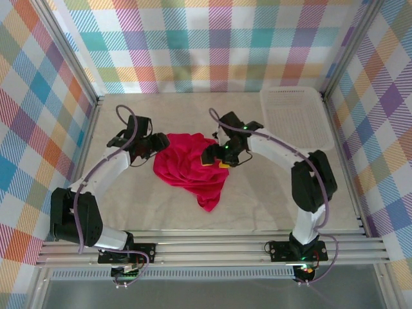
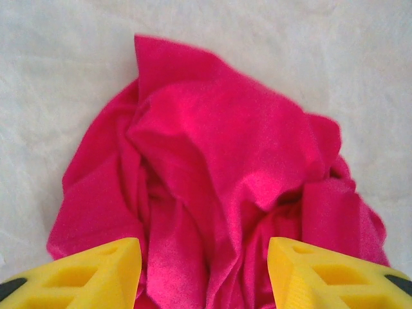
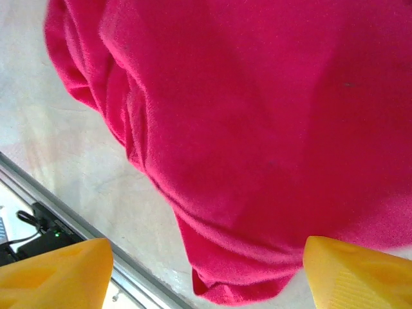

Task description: Fold the inside-out t-shirt

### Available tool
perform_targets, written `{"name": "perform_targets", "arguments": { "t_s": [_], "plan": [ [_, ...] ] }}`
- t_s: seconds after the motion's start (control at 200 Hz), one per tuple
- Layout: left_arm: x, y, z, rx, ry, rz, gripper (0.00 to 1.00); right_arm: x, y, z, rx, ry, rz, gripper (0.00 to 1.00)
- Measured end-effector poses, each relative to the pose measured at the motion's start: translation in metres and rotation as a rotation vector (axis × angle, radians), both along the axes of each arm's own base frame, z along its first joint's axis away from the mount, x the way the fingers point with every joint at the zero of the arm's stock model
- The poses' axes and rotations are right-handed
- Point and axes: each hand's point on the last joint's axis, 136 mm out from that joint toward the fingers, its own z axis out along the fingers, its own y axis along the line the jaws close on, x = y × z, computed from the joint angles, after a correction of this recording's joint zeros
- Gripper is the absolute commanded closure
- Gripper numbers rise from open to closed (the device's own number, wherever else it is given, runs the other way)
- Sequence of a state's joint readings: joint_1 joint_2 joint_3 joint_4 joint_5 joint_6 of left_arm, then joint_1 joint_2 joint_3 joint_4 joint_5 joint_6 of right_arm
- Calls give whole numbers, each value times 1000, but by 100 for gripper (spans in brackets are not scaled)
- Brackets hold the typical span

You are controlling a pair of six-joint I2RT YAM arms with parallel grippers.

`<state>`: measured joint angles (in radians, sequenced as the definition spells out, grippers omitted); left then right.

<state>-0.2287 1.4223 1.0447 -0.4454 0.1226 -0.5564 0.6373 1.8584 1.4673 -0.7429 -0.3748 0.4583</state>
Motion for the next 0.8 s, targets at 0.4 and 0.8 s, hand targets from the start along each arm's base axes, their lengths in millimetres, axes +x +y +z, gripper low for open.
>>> {"name": "perform_targets", "arguments": {
  "t_s": [0.4, 0.8],
  "plan": [
    [-21, -2, -58, -27, 148, 6, 48, 44, 19, 6, 36, -6, -43, 100],
    [-17, -3, -72, -43, 184, 2, 47, 61, -25, 208, 382, -285, -123, 100]
  ]
}}
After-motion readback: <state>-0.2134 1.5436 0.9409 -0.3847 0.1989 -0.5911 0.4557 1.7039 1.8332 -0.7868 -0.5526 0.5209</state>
